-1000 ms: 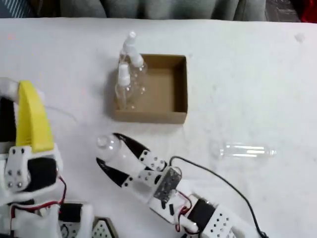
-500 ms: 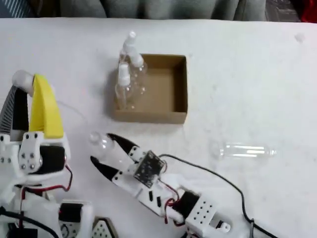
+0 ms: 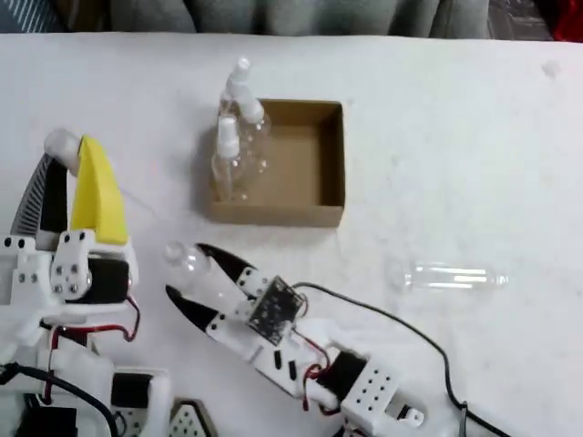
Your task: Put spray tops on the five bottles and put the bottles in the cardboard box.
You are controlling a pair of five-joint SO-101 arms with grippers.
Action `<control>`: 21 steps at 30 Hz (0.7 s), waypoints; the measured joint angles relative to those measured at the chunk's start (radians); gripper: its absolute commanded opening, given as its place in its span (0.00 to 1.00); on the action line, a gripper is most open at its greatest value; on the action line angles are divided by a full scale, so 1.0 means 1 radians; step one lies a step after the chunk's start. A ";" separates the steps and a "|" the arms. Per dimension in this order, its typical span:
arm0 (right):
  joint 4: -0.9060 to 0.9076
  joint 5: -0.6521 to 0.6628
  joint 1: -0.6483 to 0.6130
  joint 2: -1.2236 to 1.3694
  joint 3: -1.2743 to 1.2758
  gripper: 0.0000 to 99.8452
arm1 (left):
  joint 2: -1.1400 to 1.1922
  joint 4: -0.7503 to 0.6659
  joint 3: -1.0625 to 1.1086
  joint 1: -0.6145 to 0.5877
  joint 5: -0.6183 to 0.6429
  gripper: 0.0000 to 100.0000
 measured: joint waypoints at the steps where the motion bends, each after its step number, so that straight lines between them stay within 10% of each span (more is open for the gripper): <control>1: 0.000 0.000 0.000 0.000 0.000 0.02 | 0.000 0.014 0.000 0.000 0.000 0.02; 21: 0.000 -0.002 -0.003 0.000 0.000 0.02 | 0.000 0.351 0.000 0.052 0.051 0.02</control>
